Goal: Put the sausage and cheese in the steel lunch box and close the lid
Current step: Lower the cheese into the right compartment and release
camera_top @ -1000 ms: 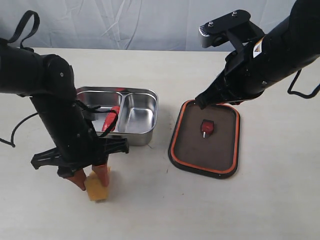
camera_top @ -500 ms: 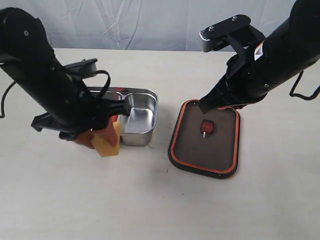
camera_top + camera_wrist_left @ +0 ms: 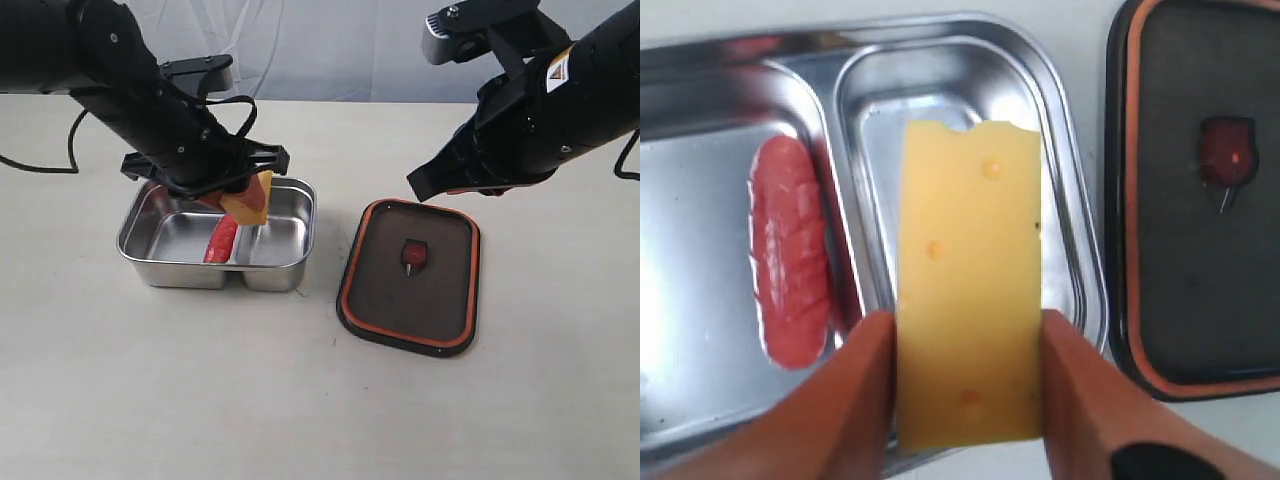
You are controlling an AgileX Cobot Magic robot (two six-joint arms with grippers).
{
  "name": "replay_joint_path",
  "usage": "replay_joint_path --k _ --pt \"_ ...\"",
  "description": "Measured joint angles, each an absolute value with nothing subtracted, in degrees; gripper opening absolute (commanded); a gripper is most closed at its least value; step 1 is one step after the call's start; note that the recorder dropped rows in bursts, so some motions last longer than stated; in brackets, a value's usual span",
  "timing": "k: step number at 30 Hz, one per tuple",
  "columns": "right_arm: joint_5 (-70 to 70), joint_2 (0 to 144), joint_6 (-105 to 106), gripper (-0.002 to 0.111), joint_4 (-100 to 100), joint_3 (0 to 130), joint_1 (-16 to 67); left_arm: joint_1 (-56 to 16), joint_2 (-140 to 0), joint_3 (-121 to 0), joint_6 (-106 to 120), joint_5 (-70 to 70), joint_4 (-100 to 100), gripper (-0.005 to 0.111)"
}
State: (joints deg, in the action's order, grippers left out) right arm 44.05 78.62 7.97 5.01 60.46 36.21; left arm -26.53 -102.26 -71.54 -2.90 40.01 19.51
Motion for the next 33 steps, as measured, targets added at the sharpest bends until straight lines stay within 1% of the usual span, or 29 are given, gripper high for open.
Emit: replay_joint_path --k 8,10,12,13,15,17,18,19,20,22,24,25,28,29,33 --pt "45.4 78.3 7.1 0.002 5.1 60.5 36.2 -26.5 -108.2 -75.9 0.0 40.1 19.5 0.000" --pt "45.9 78.3 6.4 0.002 5.1 60.5 36.2 -26.5 -109.4 -76.2 0.5 40.2 19.5 0.002" --pt "46.2 78.3 5.5 0.002 4.9 60.5 36.2 -26.5 -109.8 -76.7 1.5 40.3 19.5 0.010" --pt "46.2 78.3 5.3 0.002 4.9 60.5 36.2 -26.5 -109.8 -77.0 1.6 40.4 19.5 0.021" --pt "46.3 78.3 4.8 0.002 4.9 60.5 36.2 -26.5 -109.8 -77.6 2.7 40.8 19.6 0.035" --pt "46.3 78.3 4.6 0.002 4.9 60.5 36.2 -26.5 -109.8 -77.8 3.2 41.2 19.6 0.045" --pt "46.3 78.3 4.5 0.002 4.9 60.5 36.2 -26.5 -109.8 -77.8 3.2 41.3 19.6 0.053" --pt "46.3 78.3 4.5 0.002 4.9 60.5 36.2 -26.5 -109.8 -78.0 3.3 41.7 19.6 0.057" --pt "46.3 78.3 4.5 0.002 4.9 60.5 36.2 -26.5 -109.8 -78.0 3.5 42.2 19.6 0.058" --pt "46.2 78.3 4.4 0.002 4.4 60.5 36.2 -26.5 -109.8 -78.0 3.9 43.2 19.6 0.057" --pt "45.8 78.3 4.3 0.002 3.2 60.5 36.2 -26.5 -109.8 -78.0 4.6 43.6 19.6 0.050" --pt "45.3 78.3 4.3 0.002 2.8 60.5 36.2 -26.5 -109.8 -78.0 4.8 43.8 19.6 0.035" --pt "41.6 78.3 4.3 0.002 1.7 60.5 36.2 -26.5 -109.4 -78.0 4.9 44.8 19.2 0.007" --pt "40.4 78.3 4.3 0.002 1.4 60.5 36.2 -26.4 -108.8 -78.0 5.0 45.2 19.0 0.000" --pt "35.6 78.3 4.3 0.002 0.9 60.5 36.2 -26.3 -105.7 -78.0 5.0 45.9 16.2 0.000"
